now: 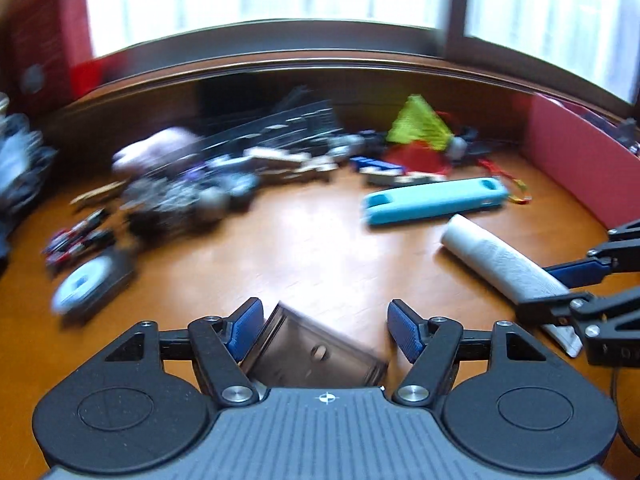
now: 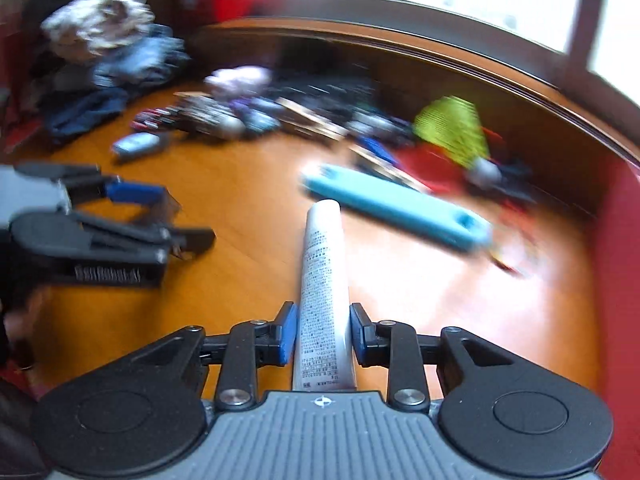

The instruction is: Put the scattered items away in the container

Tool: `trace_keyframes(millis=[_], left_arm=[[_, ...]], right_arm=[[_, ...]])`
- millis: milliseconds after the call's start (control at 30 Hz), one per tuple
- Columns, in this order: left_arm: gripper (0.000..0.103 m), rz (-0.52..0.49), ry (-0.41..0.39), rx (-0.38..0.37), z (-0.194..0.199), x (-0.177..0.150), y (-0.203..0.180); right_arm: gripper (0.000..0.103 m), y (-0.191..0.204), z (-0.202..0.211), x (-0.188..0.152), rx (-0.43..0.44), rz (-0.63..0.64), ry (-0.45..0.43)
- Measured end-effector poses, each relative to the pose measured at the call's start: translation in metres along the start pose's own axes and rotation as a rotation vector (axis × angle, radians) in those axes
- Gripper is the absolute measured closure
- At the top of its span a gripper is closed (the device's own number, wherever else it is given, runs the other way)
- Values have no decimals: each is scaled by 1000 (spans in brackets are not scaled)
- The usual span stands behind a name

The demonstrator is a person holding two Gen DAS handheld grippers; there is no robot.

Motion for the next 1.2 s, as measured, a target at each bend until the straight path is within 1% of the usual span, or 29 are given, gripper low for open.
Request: trace_keyframes(millis=[100, 167, 200, 233, 267, 300, 333, 367, 433, 567, 633, 800, 900, 967, 1033, 1067, 1133, 1200], left_arm=[[25, -48, 0, -24, -9, 10, -19], [24, -74, 7, -38, -12, 15, -28], [22, -81, 7, -40, -9, 14, -28], [20, -85, 3, -34, -5, 12, -27], [13, -89, -2, -28, -1, 9, -25], [7, -93, -6, -22, 3, 7, -23], [5, -101, -11, -14, 8, 4, -20], [4, -117, -14, -4, 14, 0, -16], [3, -166, -10, 13, 23, -10, -7], [4, -298, 33, 71, 32, -28, 6], [4, -338, 49, 96, 32, -34, 9], [3, -300, 20, 70, 22, -25, 5], [3, -250, -4, 46, 9, -11, -3], [3, -182, -12, 43, -2, 0, -4], [4, -116, -1, 35, -9, 9, -4], [4, -102, 5, 33, -10, 11, -5], [4, -110, 8, 33, -9, 9, -5], [4, -158, 10, 44, -2, 2, -4]], right_arm=[[67, -17, 7, -16, -17, -79, -6], [63, -24, 9, -22, -13, -112, -13], [59, -27, 11, -25, -14, -120, -17], [53, -28, 11, -27, -10, -123, -21], [48, -28, 11, -28, -5, -125, -24], [40, -28, 11, -29, 0, -127, -27], [35, -27, 10, -30, 7, -124, -29], [33, -26, 10, -29, 12, -120, -30], [25, -23, 8, -28, 22, -112, -32], [24, -20, 6, -23, 26, -107, -35], [24, -21, 5, -22, 34, -105, -40], [23, -19, 4, -20, 28, -88, -36], [23, -19, 3, -20, 27, -80, -34], [21, -19, 2, -21, 20, -81, -34], [11, -20, 0, -21, 3, -84, -30], [9, -20, 0, -22, 5, -89, -29], [7, -21, -1, -23, 1, -92, -30], [6, -21, -1, -24, 0, -95, -32]])
Point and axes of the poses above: each gripper's, at about its wrist camera, not at the fingertips, and z roughly against the way its jaws point, y to its left, x to its top, the point moved 5 cm from there along -z, roughly the way its jaws point, and after that the axes turned 13 degrees about y, right-handed, at the moved point
